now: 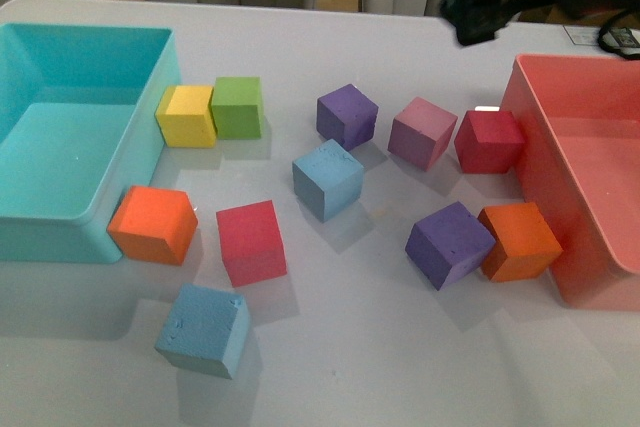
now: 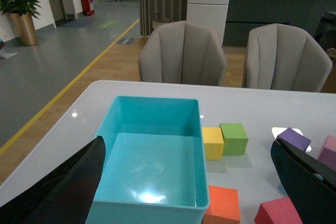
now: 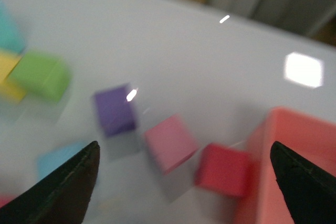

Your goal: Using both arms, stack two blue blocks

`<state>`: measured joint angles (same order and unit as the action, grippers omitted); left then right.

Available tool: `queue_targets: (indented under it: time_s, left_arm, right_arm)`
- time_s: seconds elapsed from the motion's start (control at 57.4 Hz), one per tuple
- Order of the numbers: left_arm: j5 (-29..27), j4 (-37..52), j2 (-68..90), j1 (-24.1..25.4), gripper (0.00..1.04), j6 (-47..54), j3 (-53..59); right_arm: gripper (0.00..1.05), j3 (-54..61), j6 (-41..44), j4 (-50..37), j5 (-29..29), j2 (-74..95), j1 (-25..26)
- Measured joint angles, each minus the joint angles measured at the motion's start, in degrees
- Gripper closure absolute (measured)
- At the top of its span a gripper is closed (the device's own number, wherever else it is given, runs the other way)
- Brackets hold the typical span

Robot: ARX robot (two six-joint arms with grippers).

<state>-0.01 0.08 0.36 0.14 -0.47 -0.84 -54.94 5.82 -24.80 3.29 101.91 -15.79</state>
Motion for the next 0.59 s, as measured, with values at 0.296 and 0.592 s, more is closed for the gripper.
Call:
queue_targets:
  time_s: [0.296,0.592]
  left_arm:
    - [0.00,0.00,0.00,0.00,0.09,0.02,0.00]
    - [0.00,0.00,0.00,0.00,0.09,0.02,0.00]
  right_arm:
    - [0.66,28.00,-4.98,-34.34,6.99,-15.69,5.05]
    - [1.03,41.81,-5.22,-33.75,2.82,-29.66,9.51]
